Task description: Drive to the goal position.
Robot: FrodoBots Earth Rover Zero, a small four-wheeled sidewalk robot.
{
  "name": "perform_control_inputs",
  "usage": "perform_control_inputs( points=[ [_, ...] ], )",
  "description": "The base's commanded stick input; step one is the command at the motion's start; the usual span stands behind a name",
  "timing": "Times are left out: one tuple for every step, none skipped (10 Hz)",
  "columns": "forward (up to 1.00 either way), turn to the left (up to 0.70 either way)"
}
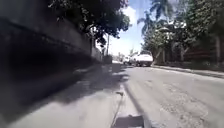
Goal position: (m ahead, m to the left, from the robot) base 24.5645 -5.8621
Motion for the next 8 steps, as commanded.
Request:
perform_control_inputs(
  points=[
    [1.0,-0.01],
    [1.0,-0.01],
    [1.0,-0.01],
    [1.0,-0.01],
    [1.0,-0.01],
    [1.0,-0.01],
    [1.0,-0.01],
    [1.0,-0.01]
  ],
)
